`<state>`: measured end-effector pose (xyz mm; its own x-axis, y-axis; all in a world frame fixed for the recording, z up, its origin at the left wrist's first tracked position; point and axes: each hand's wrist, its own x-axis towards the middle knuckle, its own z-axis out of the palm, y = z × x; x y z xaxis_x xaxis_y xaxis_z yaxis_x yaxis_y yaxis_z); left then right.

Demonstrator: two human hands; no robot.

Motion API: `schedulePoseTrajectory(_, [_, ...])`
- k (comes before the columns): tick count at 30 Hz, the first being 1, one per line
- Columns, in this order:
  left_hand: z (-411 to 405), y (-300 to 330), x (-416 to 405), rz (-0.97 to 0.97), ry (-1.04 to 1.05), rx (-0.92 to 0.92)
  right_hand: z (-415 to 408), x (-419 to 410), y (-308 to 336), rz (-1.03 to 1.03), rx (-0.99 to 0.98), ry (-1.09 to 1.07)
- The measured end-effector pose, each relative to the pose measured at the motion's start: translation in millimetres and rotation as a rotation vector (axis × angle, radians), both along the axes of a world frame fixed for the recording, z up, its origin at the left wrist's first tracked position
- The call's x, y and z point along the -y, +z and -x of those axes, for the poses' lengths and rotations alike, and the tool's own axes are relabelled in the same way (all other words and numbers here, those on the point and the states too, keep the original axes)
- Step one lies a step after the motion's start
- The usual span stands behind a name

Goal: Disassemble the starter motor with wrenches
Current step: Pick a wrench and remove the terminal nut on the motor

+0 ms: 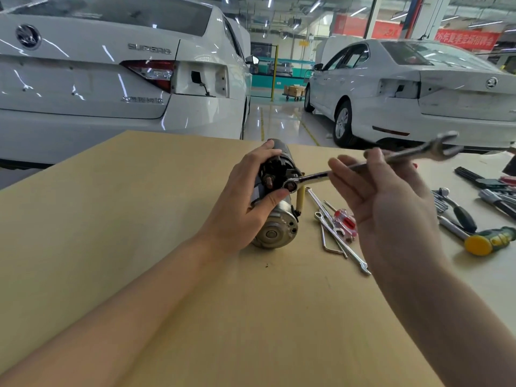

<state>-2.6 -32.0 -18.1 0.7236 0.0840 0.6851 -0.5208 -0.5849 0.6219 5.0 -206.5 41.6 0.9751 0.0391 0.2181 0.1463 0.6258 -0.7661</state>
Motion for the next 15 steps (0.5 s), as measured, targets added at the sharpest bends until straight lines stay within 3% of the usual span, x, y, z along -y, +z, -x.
schedulePoseTrajectory(6, [1, 0, -6, 0.004, 0.020, 0.011, -2, -10, 18, 0.411, 0.420, -0.084])
schedulePoseTrajectory(15, [0, 4, 1, 0.008, -0.006, -0.008, -10, -41, 40, 0.844, 0.787, -0.054])
